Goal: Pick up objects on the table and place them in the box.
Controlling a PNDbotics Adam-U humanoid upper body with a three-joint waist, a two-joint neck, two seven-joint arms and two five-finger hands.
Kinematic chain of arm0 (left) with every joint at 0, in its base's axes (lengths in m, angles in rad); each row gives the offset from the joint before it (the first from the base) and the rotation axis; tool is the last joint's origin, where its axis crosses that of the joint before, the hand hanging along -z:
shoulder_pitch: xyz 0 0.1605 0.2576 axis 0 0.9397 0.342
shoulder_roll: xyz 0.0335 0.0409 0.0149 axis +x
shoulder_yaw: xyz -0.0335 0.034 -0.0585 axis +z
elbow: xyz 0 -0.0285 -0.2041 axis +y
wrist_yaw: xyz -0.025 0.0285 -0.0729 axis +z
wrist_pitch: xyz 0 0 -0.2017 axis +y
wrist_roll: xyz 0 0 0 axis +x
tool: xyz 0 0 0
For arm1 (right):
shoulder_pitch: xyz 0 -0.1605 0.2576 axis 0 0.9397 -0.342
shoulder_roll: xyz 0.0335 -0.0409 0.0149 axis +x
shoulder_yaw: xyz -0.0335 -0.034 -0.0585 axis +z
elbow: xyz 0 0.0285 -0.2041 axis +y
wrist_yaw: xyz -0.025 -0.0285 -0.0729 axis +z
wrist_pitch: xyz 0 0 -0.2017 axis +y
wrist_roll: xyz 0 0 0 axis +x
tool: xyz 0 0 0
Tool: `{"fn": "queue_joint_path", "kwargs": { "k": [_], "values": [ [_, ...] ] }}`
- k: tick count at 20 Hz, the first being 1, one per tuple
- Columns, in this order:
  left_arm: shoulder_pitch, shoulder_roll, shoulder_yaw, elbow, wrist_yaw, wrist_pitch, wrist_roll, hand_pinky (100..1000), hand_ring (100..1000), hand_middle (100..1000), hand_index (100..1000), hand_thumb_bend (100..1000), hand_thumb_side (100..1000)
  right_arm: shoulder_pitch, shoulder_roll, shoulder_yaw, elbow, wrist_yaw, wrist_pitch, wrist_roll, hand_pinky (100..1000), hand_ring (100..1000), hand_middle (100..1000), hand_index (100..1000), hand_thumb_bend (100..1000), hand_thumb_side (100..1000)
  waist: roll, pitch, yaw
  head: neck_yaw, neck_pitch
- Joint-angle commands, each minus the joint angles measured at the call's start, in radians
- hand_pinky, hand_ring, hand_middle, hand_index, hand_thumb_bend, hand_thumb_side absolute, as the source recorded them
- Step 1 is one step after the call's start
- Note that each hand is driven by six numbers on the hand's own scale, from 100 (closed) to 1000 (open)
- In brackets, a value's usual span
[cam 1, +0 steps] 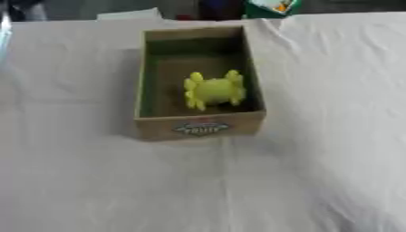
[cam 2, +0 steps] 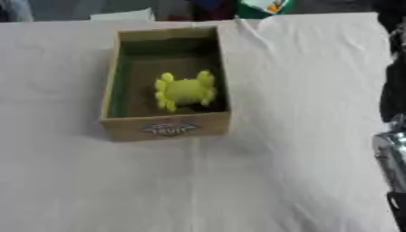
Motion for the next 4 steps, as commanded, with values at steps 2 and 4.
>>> {"fn": "queue_joint_path", "kwargs": {
  "k": [2,4],
  "values": [
    [-0.001,0.048,0.026,-0.073,0.078,0.034,0.02,567,697,681,880,100,814,-0.003,-0.028,-0.011,-0.02,0.014,0.0,-0.006,904,777,655,886,100,652,-0.002,-0.024,0.001,-0.005,0.012],
    [0.0,0.049,0.027,-0.079,0.083,0.038,0.018,567,697,681,880,100,814,-0.003,-0.028,-0.011,-0.02,0.014,0.0,-0.007,904,777,655,886,100,652,-0.002,-0.024,0.001,-0.005,0.012]
  ]
}}
